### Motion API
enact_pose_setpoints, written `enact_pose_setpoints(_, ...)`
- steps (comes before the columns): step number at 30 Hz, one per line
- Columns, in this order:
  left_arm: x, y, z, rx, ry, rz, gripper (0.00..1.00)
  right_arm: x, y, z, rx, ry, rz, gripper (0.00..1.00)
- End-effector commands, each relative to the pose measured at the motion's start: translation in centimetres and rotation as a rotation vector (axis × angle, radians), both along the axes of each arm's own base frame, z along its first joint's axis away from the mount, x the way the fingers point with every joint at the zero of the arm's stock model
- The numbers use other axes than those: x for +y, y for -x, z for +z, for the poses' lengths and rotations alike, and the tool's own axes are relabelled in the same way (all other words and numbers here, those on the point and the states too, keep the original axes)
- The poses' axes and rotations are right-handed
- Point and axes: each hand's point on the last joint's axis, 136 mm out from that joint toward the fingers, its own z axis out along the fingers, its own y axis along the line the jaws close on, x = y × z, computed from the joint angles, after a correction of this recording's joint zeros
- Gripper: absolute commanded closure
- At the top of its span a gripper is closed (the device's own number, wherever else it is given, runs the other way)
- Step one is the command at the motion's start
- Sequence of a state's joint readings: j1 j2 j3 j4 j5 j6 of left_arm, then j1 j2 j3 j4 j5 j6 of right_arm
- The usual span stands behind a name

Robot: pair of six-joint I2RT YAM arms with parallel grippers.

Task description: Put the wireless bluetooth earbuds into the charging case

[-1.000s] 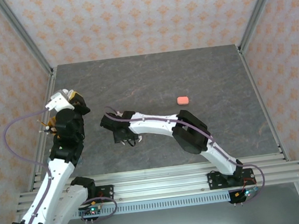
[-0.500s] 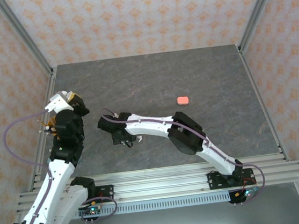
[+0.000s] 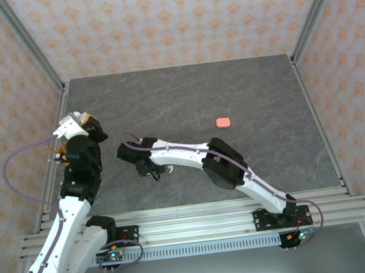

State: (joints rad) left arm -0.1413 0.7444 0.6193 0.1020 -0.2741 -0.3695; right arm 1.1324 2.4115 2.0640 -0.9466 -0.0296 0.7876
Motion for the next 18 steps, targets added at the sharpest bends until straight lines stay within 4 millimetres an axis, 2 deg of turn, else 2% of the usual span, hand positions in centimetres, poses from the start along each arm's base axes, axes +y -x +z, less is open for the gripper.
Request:
enact_pose_setpoints(1,0.7,0.5,0.3,-0.026,0.010,0.034,1.00,-0.8,1.3,-1.6,0.034,0.064,-0.035,0.57)
enact_pose_setpoints(10,0.7,0.6,0.1,-0.024,0.016,0.035,1.00,-0.3,1.4,-2.4,0.053,0.050,-0.084,0.65)
enact_pose_setpoints(18,0.8,0.7,0.2,-0.030,0.017,0.038,1.00,-0.2,1.8,-2.7,0.070,0.044,-0.122,0.65)
